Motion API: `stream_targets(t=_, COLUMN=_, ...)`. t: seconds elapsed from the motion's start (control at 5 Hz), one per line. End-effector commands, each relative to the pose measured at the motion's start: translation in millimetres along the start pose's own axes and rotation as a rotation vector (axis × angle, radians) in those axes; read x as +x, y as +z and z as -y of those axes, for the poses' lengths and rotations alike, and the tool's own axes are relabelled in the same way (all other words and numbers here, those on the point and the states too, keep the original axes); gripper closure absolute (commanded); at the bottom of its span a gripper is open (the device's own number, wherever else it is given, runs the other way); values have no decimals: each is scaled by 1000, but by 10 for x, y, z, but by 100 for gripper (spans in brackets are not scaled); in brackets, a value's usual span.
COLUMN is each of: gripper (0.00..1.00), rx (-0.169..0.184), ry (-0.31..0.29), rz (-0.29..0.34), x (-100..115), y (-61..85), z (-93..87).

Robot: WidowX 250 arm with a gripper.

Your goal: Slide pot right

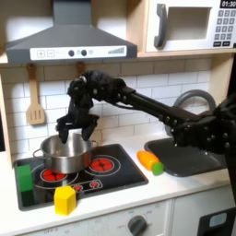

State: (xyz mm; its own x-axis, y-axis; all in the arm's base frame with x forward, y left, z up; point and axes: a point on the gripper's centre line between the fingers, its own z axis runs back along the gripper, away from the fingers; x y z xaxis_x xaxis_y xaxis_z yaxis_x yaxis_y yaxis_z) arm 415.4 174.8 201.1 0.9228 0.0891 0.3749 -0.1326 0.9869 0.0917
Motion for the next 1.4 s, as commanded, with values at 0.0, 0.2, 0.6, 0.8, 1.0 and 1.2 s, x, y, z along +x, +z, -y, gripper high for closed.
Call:
stream_targets(t=0.0, gripper=0, rx=-17, ry=-14, rz=-20, x=25, y=-135, z=25)
stream_targets(t=0.2, gripper=0, rx=-20, ry=-15, rz=-24, x=15, y=-155, z=28)
stream_targets(t=0.6, gripper=0, rx=-20, ry=-21, rz=-35, x=-4, y=-222, z=41)
stream_targets(t=0.8, gripper=0, rx=-23, ry=-31, rz=-29, x=35, y=-213, z=73)
stream_targets(t=1.0, gripper=0, rx=-27, ry=-44, rz=-40, x=18, y=-261, z=114)
stream_targets(t=1.2, gripper=0, rx=-29, ry=-41, rz=-48, x=4, y=-290, z=105)
